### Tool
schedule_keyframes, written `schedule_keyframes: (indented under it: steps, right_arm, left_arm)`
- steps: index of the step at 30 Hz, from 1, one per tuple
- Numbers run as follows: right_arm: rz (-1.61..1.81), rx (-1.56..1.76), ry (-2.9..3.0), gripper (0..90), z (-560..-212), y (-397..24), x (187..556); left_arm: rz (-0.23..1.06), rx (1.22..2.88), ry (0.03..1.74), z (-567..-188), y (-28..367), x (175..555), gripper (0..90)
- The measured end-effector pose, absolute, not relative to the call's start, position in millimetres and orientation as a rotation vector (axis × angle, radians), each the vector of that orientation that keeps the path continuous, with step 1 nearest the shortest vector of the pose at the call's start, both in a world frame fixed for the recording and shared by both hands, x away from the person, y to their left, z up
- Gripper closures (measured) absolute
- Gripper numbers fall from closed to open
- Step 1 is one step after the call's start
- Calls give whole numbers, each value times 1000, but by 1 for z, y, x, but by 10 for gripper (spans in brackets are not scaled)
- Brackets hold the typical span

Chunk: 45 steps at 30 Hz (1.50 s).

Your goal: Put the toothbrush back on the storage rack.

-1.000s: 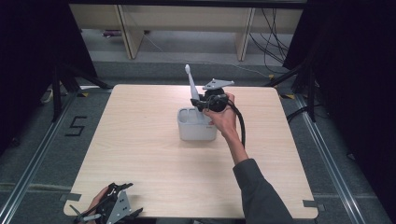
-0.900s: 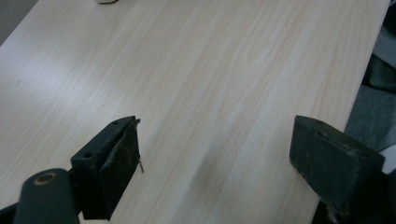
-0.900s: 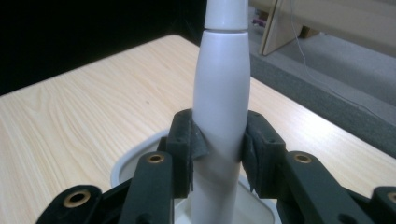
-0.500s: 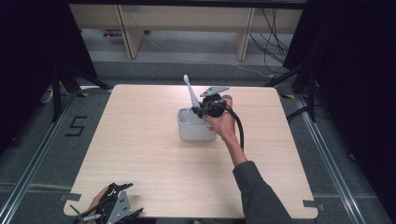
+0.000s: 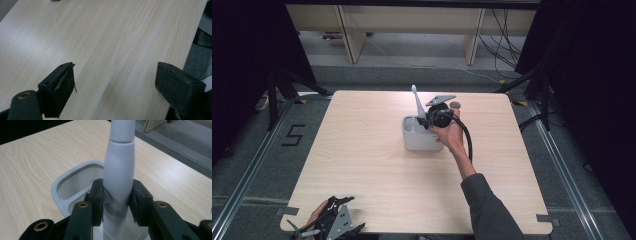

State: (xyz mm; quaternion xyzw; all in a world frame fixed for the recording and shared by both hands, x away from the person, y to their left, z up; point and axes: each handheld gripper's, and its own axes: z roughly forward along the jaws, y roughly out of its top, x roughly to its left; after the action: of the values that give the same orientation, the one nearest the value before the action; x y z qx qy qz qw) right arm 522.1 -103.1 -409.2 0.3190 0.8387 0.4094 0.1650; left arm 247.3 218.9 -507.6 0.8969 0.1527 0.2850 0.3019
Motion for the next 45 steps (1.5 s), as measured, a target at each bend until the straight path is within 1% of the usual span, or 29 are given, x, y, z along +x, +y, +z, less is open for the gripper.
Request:
schedule_keyframes:
  steps: [10, 13, 21, 24, 31, 32, 37, 40, 42, 45]
  right_arm:
    - [1141, 917, 2393, 665, -412, -101, 523]
    - [1141, 965, 2390, 665, -414, -100, 521]
    - [1101, 952, 2413, 663, -417, -100, 522]
    - [1156, 906, 2390, 660, -417, -101, 524]
    - [1135, 943, 2398, 627, -414, -102, 521]
    - [1157, 921, 2380, 608, -415, -102, 523]
    - [1144, 975, 2403, 577, -413, -103, 520]
    - [1156, 968, 2399, 527, -412, -103, 519]
    - [1165, 967, 2387, 519, -413, -103, 519]
    - [1172, 963, 2380, 474, -410, -105, 519]
  left_arm:
    - [726, 2399, 392, -507, 220, 247, 155]
    - [722, 2407, 391, -506, 220, 247, 156]
    - [725, 2398, 390, -507, 219, 247, 156]
    - [724, 2398, 391, -507, 219, 247, 156]
    - [722, 2401, 389, -508, 219, 247, 156]
    - [722, 2401, 389, -508, 219, 247, 155]
    - [724, 2396, 394, -508, 219, 247, 156]
    - [724, 2397, 394, -508, 219, 247, 156]
    - [725, 2397, 393, -508, 219, 247, 156]
    - [726, 2400, 392, -508, 219, 247, 156]
